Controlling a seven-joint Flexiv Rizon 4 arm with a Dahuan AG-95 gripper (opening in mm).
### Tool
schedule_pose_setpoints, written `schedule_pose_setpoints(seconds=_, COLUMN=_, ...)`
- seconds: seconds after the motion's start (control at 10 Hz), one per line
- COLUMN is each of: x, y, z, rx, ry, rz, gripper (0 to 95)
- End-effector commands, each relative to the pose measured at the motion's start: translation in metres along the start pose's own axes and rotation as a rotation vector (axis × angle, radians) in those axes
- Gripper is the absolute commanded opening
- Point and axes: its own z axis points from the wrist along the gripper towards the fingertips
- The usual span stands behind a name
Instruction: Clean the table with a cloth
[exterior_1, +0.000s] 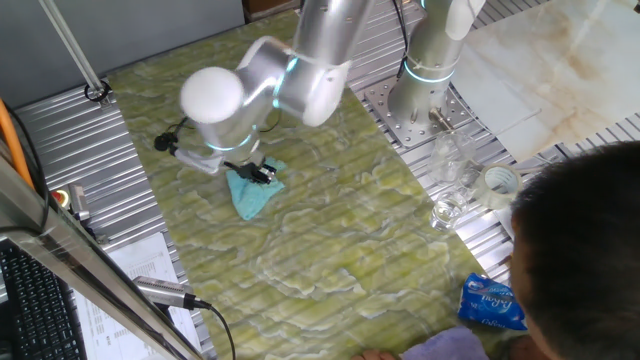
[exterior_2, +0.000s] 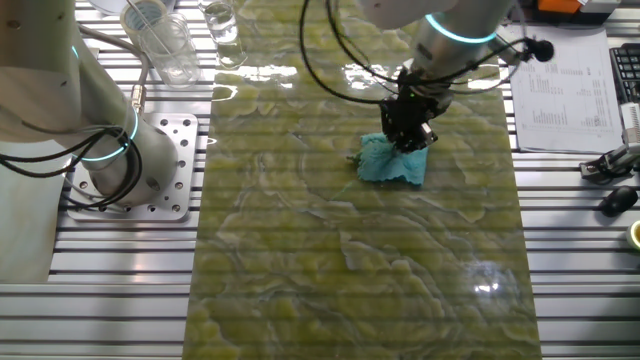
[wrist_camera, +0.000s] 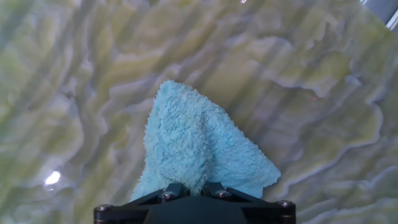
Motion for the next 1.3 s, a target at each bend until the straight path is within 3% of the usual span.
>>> schedule_pose_setpoints(seconds=0.1, x=-0.0026, y=0.0083, z=-0.0058, rx=-0.036, ry=0.020, rz=0.015, gripper=0.0)
schedule_pose_setpoints(seconds=0.3, x=-0.0052, y=0.0133, z=-0.0085, rx=-0.031, ry=0.018, rz=0.026, gripper=0.0)
schedule_pose_setpoints(seconds=0.4, x=-0.0051, y=0.0130, z=-0.0087, rx=-0.020, ry=0.004, rz=0.029, gripper=0.0)
schedule_pose_setpoints(seconds=0.8, x=-0.0051, y=0.0130, z=-0.0087, rx=0.066, ry=-0.113, rz=0.017, gripper=0.0)
schedule_pose_setpoints(seconds=1.0, x=-0.0051, y=0.0130, z=-0.0087, rx=0.093, ry=-0.140, rz=0.006, gripper=0.0)
schedule_pose_setpoints(seconds=1.3, x=-0.0051, y=0.0130, z=-0.0087, rx=0.095, ry=-0.143, rz=0.005, gripper=0.0)
